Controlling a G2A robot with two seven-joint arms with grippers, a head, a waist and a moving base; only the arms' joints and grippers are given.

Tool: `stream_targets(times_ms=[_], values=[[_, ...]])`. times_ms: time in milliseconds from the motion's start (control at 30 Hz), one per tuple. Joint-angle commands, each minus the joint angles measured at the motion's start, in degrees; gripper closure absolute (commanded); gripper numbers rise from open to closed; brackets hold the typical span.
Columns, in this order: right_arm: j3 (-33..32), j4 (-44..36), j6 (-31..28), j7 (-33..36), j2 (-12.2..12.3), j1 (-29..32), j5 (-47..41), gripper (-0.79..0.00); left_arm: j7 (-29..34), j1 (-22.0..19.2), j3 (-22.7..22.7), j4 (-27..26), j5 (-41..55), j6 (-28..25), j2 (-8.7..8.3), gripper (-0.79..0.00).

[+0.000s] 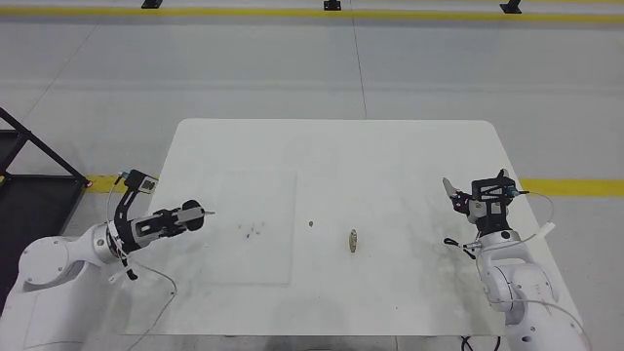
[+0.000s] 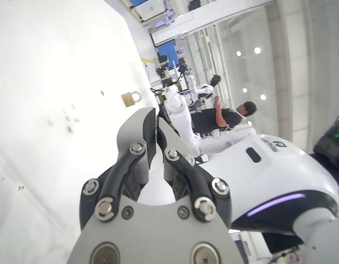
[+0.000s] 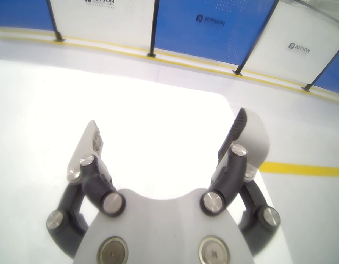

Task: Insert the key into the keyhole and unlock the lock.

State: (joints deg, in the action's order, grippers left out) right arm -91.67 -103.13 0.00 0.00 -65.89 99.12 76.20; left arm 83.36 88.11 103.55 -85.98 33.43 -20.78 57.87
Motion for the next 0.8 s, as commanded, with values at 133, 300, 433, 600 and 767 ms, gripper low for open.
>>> stream_targets(times_ms=[133, 300, 433, 600, 767], values=[[0.0, 0.0, 0.0, 0.0, 0.0, 0.0, 0.0, -0.785, 3.12, -4.85, -1.94, -0.99, 1.16, 2.97, -0.76, 0.0], [0.0, 0.0, 0.0, 0.0, 0.0, 0.0, 0.0, -0.785, 4.65, -8.18, -3.43, -0.77, 4.13, 4.5, -1.28, 0.0], [0.0, 0.0, 0.0, 0.0, 0.0, 0.0, 0.0, -0.785, 4.65, -9.26, -4.67, -0.46, 5.73, 4.5, -1.74, 0.0], [0.0, 0.0, 0.0, 0.0, 0.0, 0.0, 0.0, -0.785, 4.65, -9.26, -4.67, -0.46, 5.73, 4.5, -1.74, 0.0], [0.0, 0.0, 0.0, 0.0, 0.0, 0.0, 0.0, -0.785, 4.65, -9.26, -4.67, -0.46, 5.73, 4.5, -1.74, 0.0]])
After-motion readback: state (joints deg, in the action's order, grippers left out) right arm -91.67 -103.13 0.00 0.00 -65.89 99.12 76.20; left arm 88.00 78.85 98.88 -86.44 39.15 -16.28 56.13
